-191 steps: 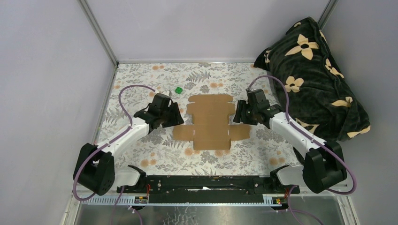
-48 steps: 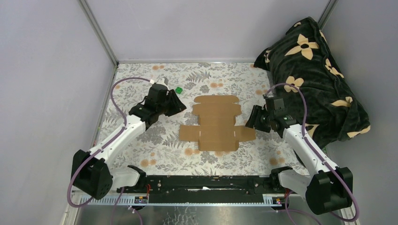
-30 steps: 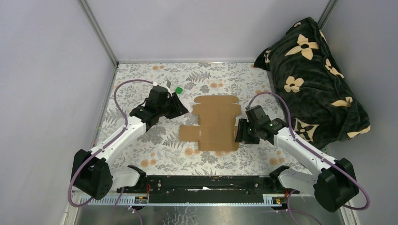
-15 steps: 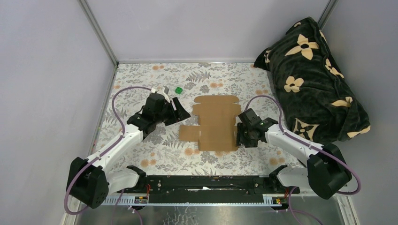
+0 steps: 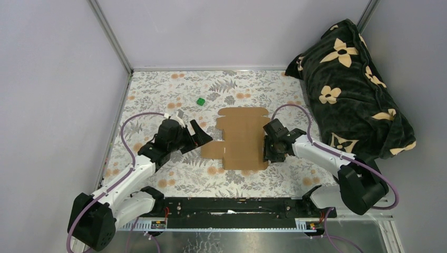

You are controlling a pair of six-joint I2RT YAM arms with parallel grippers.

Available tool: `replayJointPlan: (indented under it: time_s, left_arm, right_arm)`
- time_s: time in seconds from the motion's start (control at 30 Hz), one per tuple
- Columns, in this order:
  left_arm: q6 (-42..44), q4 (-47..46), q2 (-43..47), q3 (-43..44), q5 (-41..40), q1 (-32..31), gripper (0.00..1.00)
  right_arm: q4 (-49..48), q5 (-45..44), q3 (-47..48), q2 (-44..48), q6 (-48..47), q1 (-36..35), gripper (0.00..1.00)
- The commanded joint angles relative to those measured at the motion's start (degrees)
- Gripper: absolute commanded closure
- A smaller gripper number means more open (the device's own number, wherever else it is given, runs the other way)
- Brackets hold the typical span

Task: Fold the paper box
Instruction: Fold the paper box at the center of the board.

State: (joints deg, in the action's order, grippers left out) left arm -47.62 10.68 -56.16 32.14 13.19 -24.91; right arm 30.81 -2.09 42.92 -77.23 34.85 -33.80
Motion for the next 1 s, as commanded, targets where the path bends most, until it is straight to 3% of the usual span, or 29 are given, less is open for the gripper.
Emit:
replayJointPlan:
  time_s: [0.0,0.1,0.37,0.63,0.73,0.97]
  left_arm:
    - [-1.58,-4.11,0.79,-1.2,1.44,0.12,0.01]
    - [-0.88,-3.58,0.88,-0.84,1.35,0.12,0.01]
    - [1.48,-1.48,-1.04,2.11,1.86,0.12,0.01]
    - [7.95,4.31,-8.49,13.15,4.05,0.12,0.01]
    - [9.58,5.85,-11.1,16.91,7.33,0.12,0.01]
    - [13.43,8.64,-9.9,18.4,12.42,-1.02,0.01]
  right_arm:
    - [0.62,-0.34,2.34,-0.29,0.61,-1.15,0.55]
    - [0.65,-0.54,2.13,-0.74,0.53,-1.45,0.56]
    - [1.21,-0.5,4.92,-3.59,-1.67,-1.45,0.79]
    - [11.06,0.81,18.67,-7.65,-11.47,-1.47,0.9]
    - [14.32,1.89,23.58,-9.34,-14.01,-1.52,1.0]
    - [17.93,8.67,29.7,-13.98,-18.18,-1.27,1.0]
